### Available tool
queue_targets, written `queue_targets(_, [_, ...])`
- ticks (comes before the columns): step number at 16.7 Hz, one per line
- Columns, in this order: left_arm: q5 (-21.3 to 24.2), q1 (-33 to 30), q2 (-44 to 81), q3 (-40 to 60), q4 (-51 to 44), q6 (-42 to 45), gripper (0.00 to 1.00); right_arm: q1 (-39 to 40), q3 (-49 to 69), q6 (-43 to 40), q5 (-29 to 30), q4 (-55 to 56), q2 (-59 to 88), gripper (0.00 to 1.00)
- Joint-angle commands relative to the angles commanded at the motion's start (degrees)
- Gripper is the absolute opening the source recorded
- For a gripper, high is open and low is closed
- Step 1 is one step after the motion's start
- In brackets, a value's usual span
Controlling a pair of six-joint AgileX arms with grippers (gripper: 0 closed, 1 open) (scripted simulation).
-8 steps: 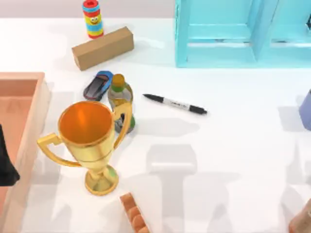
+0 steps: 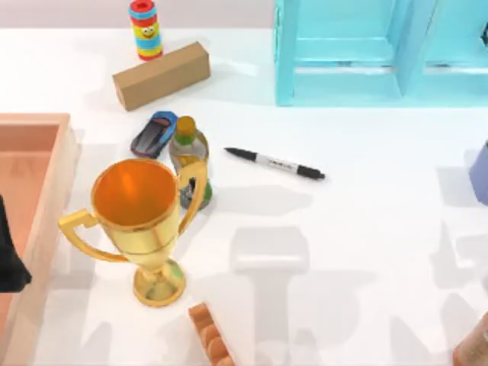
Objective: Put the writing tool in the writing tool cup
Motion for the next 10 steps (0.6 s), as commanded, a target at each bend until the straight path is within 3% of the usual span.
queue_targets(5, [0.0,0.0,0.0,0.0,0.0,0.0,1.0,7.1,26.1,-5.6,-0.5,-15.4,25.7,1.0])
queue_targets(10, [0.0,0.0,0.0,0.0,0.0,0.0,1.0,14.6,61.9,-12.5,1.0,-33.4,60.7,1.0])
